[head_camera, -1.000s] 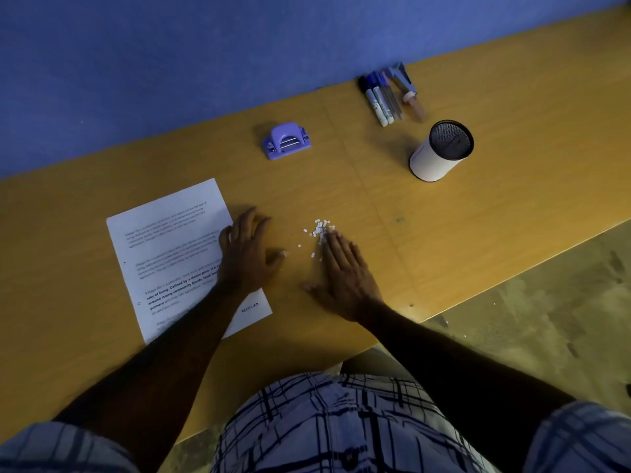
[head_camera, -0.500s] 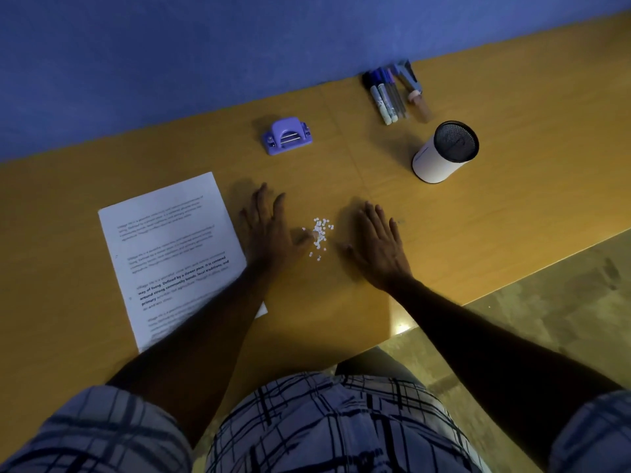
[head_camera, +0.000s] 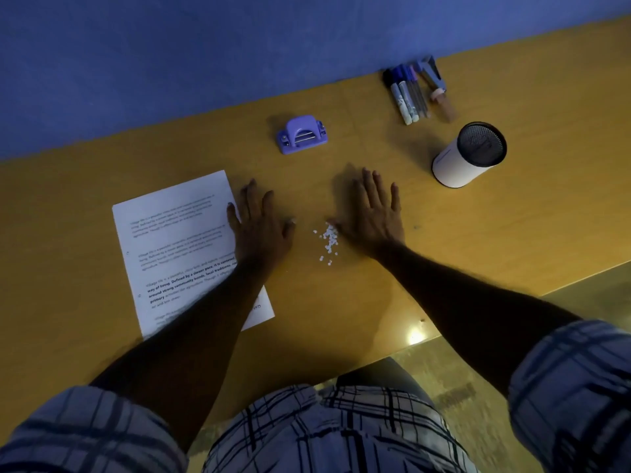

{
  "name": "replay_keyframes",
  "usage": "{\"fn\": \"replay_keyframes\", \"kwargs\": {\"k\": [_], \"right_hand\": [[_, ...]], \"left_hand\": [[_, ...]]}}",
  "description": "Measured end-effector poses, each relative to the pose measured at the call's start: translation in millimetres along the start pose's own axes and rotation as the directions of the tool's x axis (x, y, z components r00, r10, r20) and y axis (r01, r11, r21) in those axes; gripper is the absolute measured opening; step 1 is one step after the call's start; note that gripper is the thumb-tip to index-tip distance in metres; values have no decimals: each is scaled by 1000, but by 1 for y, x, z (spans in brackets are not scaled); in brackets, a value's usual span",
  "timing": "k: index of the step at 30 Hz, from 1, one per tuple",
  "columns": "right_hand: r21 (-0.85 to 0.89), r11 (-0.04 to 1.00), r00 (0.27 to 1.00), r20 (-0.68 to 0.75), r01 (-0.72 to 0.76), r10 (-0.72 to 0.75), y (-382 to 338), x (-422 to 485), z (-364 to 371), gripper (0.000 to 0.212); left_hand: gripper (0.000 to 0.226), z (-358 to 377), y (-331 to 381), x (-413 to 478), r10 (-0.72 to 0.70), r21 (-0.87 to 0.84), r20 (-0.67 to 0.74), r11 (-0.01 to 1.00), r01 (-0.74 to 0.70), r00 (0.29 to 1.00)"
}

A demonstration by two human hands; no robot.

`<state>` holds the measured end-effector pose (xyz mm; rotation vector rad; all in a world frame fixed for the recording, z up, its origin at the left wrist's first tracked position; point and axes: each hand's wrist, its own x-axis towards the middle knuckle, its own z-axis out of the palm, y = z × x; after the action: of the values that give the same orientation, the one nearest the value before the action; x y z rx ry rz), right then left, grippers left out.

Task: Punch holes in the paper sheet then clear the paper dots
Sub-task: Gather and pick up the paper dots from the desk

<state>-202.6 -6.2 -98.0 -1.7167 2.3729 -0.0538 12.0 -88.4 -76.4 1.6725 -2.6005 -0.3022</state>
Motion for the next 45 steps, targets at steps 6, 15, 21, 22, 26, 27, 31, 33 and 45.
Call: {"fn": "replay_keyframes", "kwargs": {"k": [6,15,21,22,26,27,31,33,45], "right_hand": [[1,998,998,-12,63,-63,1,-31,7,107],[127,987,992,-66,-97,106,11,-2,-4,97],[64,997,999,4,32,-32,-4,3,-1,104],[30,997,997,9,72,-72,-6,0,-2,107],[-8,989,989,6,148,-148,-10,-15,-1,118],[17,991,991,-20,135,-135,-7,-17,-1,115],[142,986,984,-140,-85,106,17,-15,-2,91],[149,975,977,-114,-162,180,22,-15,-1,92],[160,987,992,-116,-22,41,-1,-44,0,89]], "left_hand": [[73,7,9,7,58,-27,-7,998,-58,998],[97,18,18,0,165,-20,8,986,-165,986],[88,11,1,-13,108,-67,-84,991,-114,991],[87,9,-3,-14,89,-52,-83,994,-94,993],[85,4,-11,-16,55,-8,-31,998,-55,998],[85,3,-11,-16,48,-11,-16,999,-48,999],[86,0,-4,-11,41,-24,23,999,-41,999],[85,-1,1,-10,51,-27,20,998,-50,998],[84,5,4,-22,71,-25,39,997,-70,997]]}}
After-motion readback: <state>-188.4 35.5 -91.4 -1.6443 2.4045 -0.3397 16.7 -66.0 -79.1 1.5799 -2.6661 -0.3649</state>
